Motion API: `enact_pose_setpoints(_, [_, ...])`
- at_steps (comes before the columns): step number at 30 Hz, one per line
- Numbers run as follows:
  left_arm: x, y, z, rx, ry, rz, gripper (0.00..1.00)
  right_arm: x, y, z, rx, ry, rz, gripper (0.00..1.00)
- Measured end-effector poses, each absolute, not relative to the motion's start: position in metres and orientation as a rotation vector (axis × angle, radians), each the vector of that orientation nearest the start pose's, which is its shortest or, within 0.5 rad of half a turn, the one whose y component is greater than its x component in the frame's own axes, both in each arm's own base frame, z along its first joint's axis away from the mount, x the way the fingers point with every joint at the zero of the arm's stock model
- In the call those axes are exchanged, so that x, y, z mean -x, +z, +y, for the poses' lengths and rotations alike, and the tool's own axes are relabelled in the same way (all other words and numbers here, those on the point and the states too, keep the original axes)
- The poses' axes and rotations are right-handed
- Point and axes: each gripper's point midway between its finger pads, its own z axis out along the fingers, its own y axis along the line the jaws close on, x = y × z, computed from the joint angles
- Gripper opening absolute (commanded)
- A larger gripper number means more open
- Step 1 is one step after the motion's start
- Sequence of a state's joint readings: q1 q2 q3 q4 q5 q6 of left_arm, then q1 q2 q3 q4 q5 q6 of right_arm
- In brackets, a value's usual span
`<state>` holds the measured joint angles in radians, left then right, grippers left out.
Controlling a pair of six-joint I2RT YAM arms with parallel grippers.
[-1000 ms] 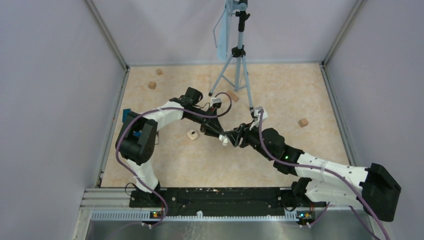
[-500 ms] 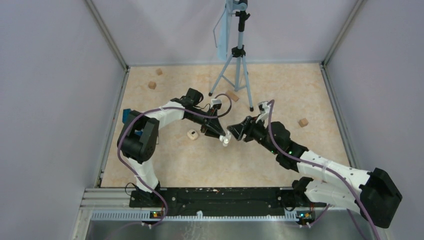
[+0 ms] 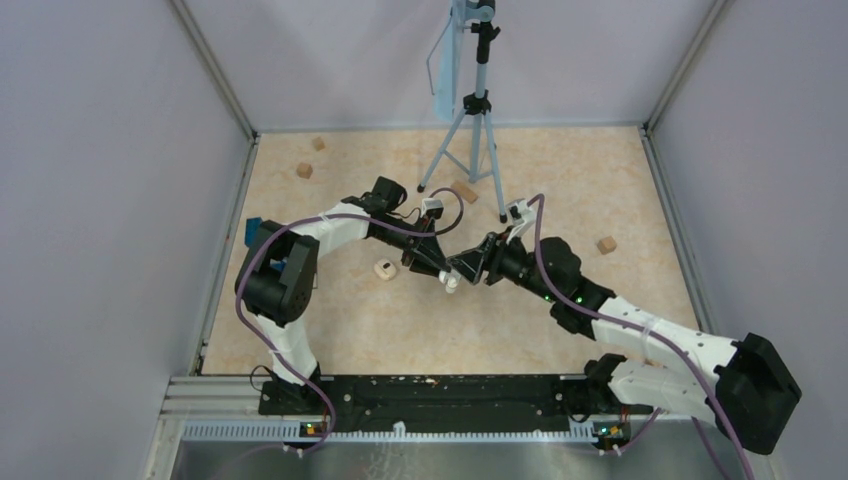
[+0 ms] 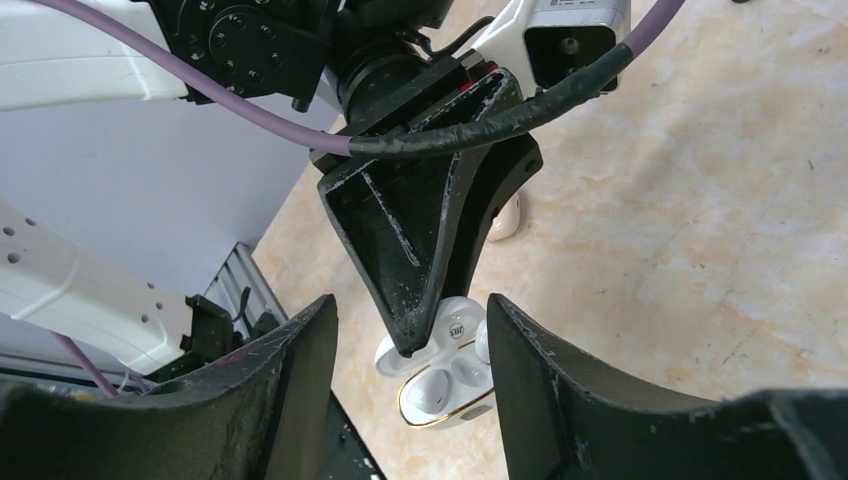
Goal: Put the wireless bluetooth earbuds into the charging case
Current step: Insert the right earbud into the right side groove of the charging case, then adjust the right earbud in the right side groove of the charging case.
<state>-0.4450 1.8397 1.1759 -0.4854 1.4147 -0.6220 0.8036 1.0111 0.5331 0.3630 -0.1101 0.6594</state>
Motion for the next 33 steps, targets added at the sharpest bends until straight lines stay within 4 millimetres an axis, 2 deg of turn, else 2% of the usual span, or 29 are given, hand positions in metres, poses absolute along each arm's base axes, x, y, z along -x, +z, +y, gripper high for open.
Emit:
enact_pose_setpoints(9, [-0.214, 0.18, -0.298, -0.25, -2.245, 2.693, 0.0, -0.224, 0.204, 0.297, 0.207, 1.157, 1.872, 0.56])
enact_pose_setpoints(33, [-0.214, 0.179, -0.298, -0.249, -2.238, 2.695, 0.0, -0.225, 0.196, 0.297, 0.2, 1.147, 1.899, 0.57])
